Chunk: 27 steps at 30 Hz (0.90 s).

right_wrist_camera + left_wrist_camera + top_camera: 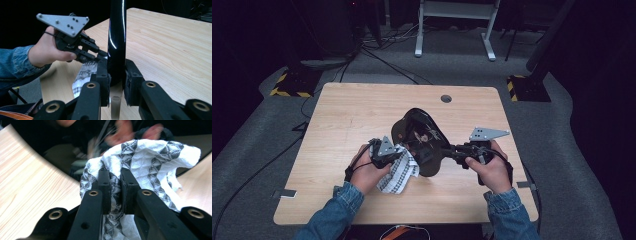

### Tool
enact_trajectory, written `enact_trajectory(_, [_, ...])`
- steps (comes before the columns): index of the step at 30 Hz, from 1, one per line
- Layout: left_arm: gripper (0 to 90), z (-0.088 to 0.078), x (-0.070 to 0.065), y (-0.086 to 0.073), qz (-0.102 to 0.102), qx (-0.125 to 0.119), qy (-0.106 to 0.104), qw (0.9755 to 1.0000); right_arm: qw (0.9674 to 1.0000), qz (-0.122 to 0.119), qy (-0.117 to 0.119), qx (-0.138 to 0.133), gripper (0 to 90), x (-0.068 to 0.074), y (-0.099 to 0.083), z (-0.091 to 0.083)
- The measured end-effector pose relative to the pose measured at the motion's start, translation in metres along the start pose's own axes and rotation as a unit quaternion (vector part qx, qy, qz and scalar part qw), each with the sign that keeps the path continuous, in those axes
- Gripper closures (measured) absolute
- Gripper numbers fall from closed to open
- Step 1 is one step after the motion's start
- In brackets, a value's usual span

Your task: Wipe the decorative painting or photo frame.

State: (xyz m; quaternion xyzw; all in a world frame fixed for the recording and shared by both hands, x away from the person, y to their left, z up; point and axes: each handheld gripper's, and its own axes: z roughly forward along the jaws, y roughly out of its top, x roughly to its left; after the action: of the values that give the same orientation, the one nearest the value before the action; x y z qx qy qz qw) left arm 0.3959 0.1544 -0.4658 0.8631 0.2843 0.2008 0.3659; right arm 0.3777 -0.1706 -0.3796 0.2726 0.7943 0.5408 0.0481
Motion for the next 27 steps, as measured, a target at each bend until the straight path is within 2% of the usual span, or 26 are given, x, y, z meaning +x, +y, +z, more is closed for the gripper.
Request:
enact_trajectory(4, [80.9, 0.001, 0.005, -0.004, -0.012, 0.0, 0.001, 0.9999, 1.0, 0.0, 0.0, 0.0, 77.1, 0.0, 0.0, 0.0])
enact_trajectory(7, [80.9, 0.0, 0.003, -0.003, -0.009, 0.003, 0.001, 1.0, 1.0, -0.001, 0.0, 0.0, 77.1, 0.001, 0.0, 0.0])
enact_trajectory(8, [80.9, 0.001, 0.002, -0.002, -0.009, 0.001, -0.003, 1.0, 1.0, -0.001, 0.0, 0.0, 77.1, 0.001, 0.0, 0.0])
enact_trajectory(9, [80.9, 0.002, -0.004, 0.0, -0.007, -0.004, -0.018, 0.9998, 1.0, 0.0, 0.0, 0.0, 77.1, 0.001, 0.0, 0.0])
enact_trajectory(11, [80.9, 0.002, -0.008, 0.002, -0.004, -0.003, -0.02, 0.9998, 1.0, -0.001, 0.0, 0.0, 77.0, 0.001, 0.001, 0.001])
enact_trajectory(13, [80.9, 0.004, -0.017, 0.006, 0.006, -0.004, -0.028, 0.9996, 1.0, 0.001, 0.001, 0.0, 76.8, 0.001, 0.001, 0.001])
enact_trajectory(15, [80.9, 0.007, -0.032, 0.012, 0.026, -0.006, -0.044, 0.9987, 1.0, 0.0, 0.0, 0.0, 76.9, 0.001, 0.001, 0.0])
enact_trajectory(16, [80.9, 0.007, -0.032, 0.012, 0.026, -0.006, -0.044, 0.9987, 1.0, 0.0, 0.0, 0.0, 76.9, 0.001, 0.001, 0.0])
enact_trajectory(18, [80.9, 0.008, -0.037, 0.014, 0.039, -0.001, -0.042, 0.9983, 1.0, -0.002, -0.002, 0.0, 76.9, 0.001, 0.001, 0.0])
enact_trajectory(19, [80.9, 0.008, -0.037, 0.014, 0.043, 0.001, -0.042, 0.9982, 1.0, -0.002, -0.002, 0.0, 76.9, 0.001, 0.001, -0.001])
enact_trajectory(21, [80.9, 0.008, -0.033, 0.012, 0.033, -0.005, -0.045, 0.9984, 1.0, -0.002, -0.002, 0.0, 77.0, 0.0, 0.0, -0.001])
enact_trajectory(23, [80.9, 0.009, -0.028, 0.008, 0.03, 0.001, -0.032, 0.999, 1.0, 0.001, -0.003, 0.0, 76.9, 0.0, 0.0, -0.001])
enact_trajectory(27, [80.8, 0.01, -0.011, -0.001, 0.01, 0.014, -0.014, 0.9997, 1.0, 0.004, 0.0, 0.0, 76.9, -0.002, -0.001, -0.002])
